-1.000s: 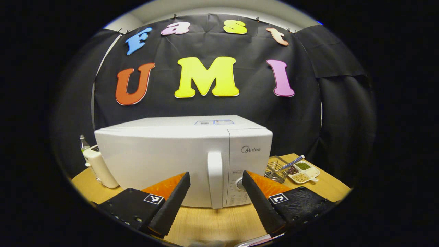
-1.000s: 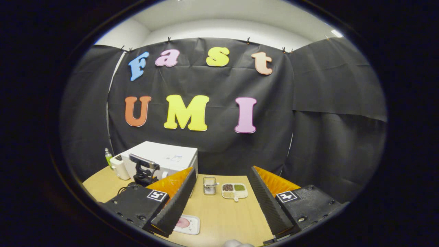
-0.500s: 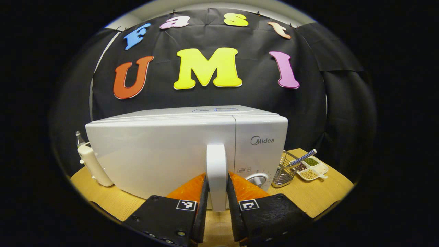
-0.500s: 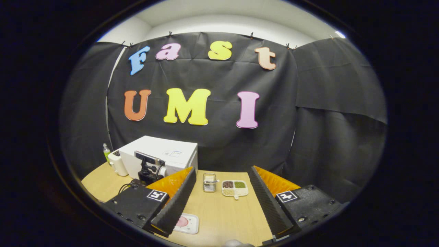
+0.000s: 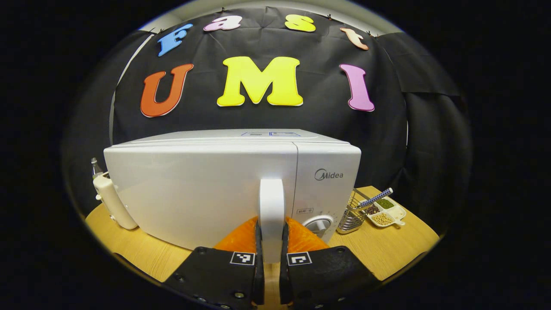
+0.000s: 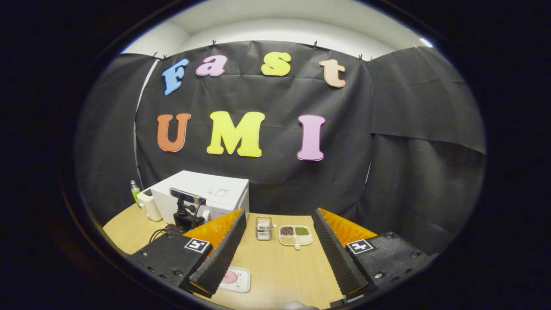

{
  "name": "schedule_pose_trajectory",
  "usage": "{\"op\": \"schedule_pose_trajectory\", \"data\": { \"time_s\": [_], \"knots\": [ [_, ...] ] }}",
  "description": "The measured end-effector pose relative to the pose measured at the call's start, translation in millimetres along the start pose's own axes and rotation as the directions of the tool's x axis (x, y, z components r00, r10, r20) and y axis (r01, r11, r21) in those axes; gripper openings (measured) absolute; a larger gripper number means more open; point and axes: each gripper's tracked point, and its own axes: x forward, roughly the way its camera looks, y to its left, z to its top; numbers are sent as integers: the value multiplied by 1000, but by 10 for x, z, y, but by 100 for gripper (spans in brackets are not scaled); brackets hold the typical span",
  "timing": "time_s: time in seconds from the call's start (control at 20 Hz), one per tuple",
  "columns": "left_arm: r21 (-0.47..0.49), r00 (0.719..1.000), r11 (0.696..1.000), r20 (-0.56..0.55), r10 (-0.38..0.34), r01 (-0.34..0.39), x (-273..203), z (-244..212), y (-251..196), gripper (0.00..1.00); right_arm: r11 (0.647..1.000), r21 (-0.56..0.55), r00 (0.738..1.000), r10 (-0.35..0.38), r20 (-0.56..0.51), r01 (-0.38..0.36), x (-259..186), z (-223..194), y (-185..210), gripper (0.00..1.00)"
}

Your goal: Open the microwave oven with the left hand, put the food in, and close the microwave oven.

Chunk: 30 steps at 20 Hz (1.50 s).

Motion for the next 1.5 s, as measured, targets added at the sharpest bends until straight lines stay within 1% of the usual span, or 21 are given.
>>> {"op": "schedule_pose_trajectory", "data": {
  "time_s": [0.25, 0.3, 0.35, 0.4, 0.45, 0.5, 0.55, 0.6, 0.65, 0.7, 0.8, 0.85, 0.9, 1.05, 1.3, 1.5],
  "knots": [
    [-5, 999, 1000, -9, -31, 31, -23, 4, 0, 13, 1000, -25, 1000, 11, 5, -11, -48, 14, 49, 100],
    [-3, 999, 999, -12, -39, 39, -26, 6, -5, 13, 1000, -23, 1000, 14, 6, -13, -53, 16, 58, 96],
    [-1, 999, 999, -16, -45, 45, -35, -2, -7, 13, 1000, -23, 1000, 15, 7, -15, -55, 20, 66, 100],
    [-6, 999, 999, -22, -48, 48, -41, -13, -1, 13, 1000, -24, 1000, 15, 8, -15, -66, 16, 64, 96],
    [-8, 998, 999, -24, -50, 50, -54, -15, -3, 13, 1000, -23, 1000, 15, 10, -15, -71, 24, 64, 96],
    [-11, 998, 999, -32, -48, 48, -84, -28, -3, 13, 1000, -23, 1000, 14, 11, -14, -74, 24, 68, 100],
    [4, 999, 999, -2, -49, 50, -203, -6, 10, 13, 1000, -22, 1000, 14, 11, -14, -75, 22, 69, 100],
    [18, 999, 998, -11, -52, 52, -292, -84, 20, 12, 1000, -20, 1000, 14, 12, -14, -79, 18, 72, 96],
    [27, 998, 998, 0, -57, 57, -423, -113, 41, 13, 1000, -16, 1000, 17, 14, -17, -79, 18, 80, 96],
    [30, 998, 998, 7, -62, 62, -522, -130, 73, 13, 1000, -14, 1000, 24, 16, -24, -75, 13, 112, 100],
    [20, 997, 997, -2, -74, 74, -764, -192, 146, 13, 999, -16, 999, 41, 14, -41, -65, -16, 182, 100],
    [28, 997, 997, -7, -76, 76, -866, -221, 182, 12, 999, -15, 999, 52, 13, -52, -69, -23, 225, 96],
    [38, 997, 997, -5, -72, 73, -981, -239, 232, 12, 998, -14, 998, 64, 12, -64, -78, -41, 273, 100],
    [45, 998, 998, -18, -53, 54, -1262, -328, 395, 12, 995, -17, 995, 98, 21, -98, -164, -34, 417, 100],
    [51, 999, 999, -49, 3, -1, -1654, -426, 679, 14, 988, -23, 988, 152, 33, -151, -310, -37, 623, 100],
    [35, 997, 998, -69, 45, -43, -1888, -474, 891, 14, 987, -27, 987, 158, 36, -157, -403, -68, 672, 100]
  ]
}}
